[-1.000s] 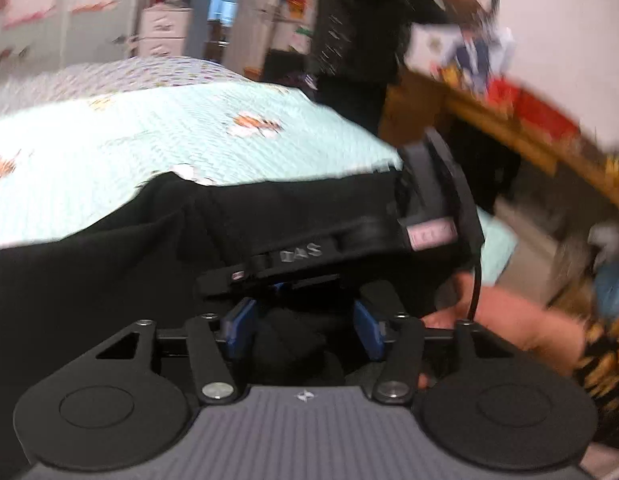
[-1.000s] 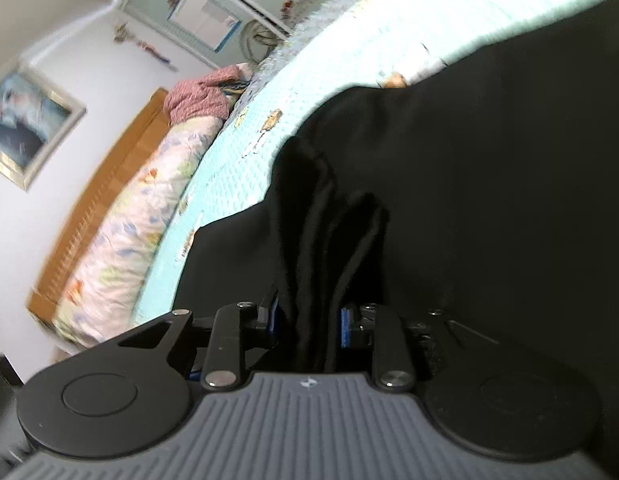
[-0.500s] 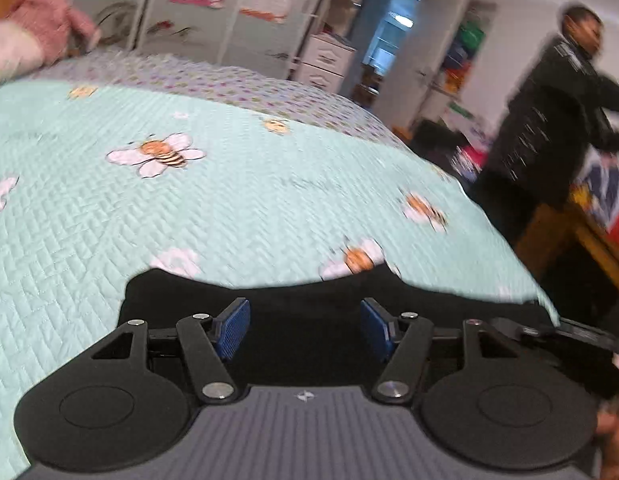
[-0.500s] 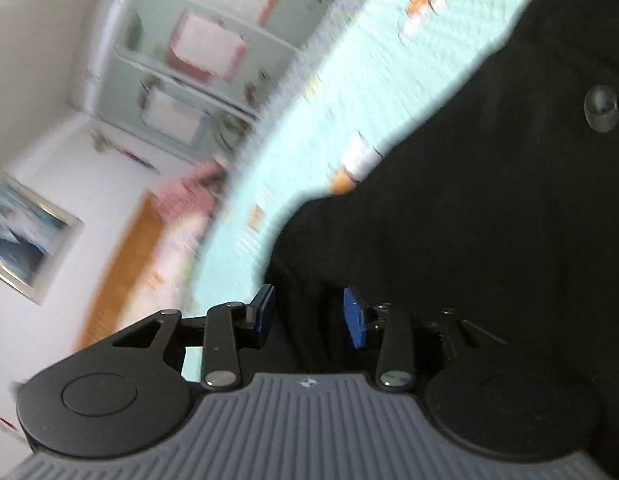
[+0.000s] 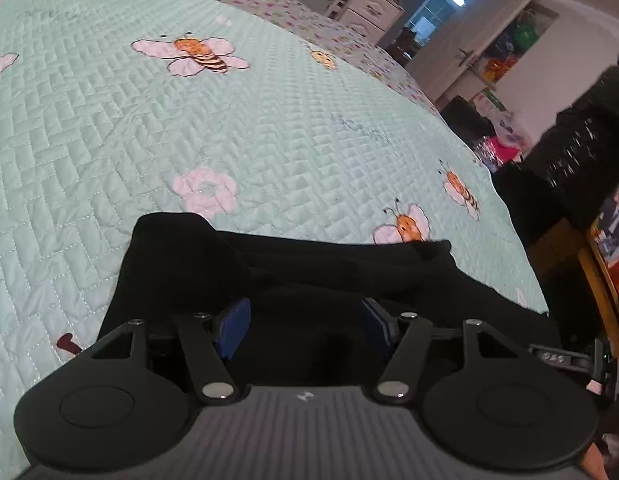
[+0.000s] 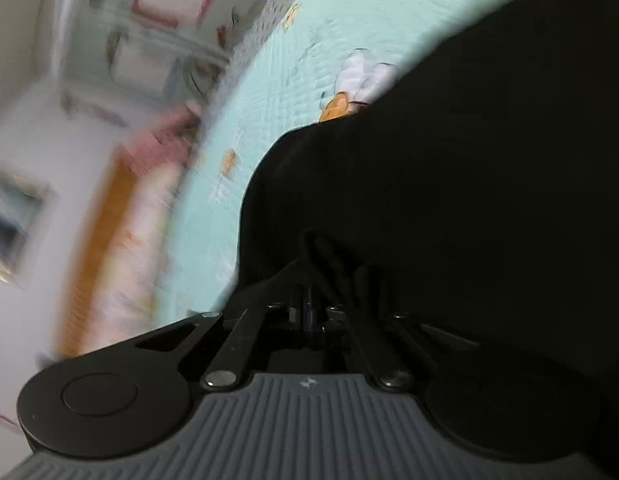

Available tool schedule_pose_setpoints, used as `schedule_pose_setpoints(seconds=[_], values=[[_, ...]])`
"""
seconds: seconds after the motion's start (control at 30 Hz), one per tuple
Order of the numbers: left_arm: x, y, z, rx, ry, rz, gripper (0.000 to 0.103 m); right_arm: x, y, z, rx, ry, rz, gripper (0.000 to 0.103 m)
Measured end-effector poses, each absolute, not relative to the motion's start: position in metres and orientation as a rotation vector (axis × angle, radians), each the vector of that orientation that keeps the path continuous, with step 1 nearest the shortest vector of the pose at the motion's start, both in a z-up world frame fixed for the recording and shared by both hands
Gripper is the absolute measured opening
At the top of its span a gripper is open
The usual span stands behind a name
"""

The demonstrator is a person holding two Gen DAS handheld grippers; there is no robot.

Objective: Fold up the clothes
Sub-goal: 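Hold the trousers fold with the right gripper while the left gripper presses the trousers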

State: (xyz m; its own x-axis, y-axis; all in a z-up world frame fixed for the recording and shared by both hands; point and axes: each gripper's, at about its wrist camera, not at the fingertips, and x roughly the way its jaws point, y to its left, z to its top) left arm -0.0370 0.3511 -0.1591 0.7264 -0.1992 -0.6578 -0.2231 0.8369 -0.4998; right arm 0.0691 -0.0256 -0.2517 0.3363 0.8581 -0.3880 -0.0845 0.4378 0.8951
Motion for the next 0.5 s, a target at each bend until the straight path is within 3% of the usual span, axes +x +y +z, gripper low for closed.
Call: schedule_pose_setpoints(seconds=[0.03,0.1,0.13,0.17,0.5], values=[[-0.039,0.35,-0.157,-0.592,0.771,0.011,0.063,0.065,-0.036,-0.253,0.928,1.031,0.738,0.004],[-0.046,0.351,-0.151,-0.609,0.767,0.009,0.063,0.048,-0.051,-0.239,0.907,0.978,0.76,0.024],[-0.051,0.352,-0.149,-0.627,0.758,-0.003,0.063,0.037,-0.061,-0.232,0.9,0.962,0.772,0.057],[-0.057,0.353,-0.146,-0.645,0.749,-0.015,0.063,0.028,-0.072,-0.227,0.888,0.962,0.78,0.079],[-0.116,0.354,-0.143,-0.674,0.785,-0.08,0.066,-0.004,-0.069,-0.232,0.789,1.131,0.816,0.078]])
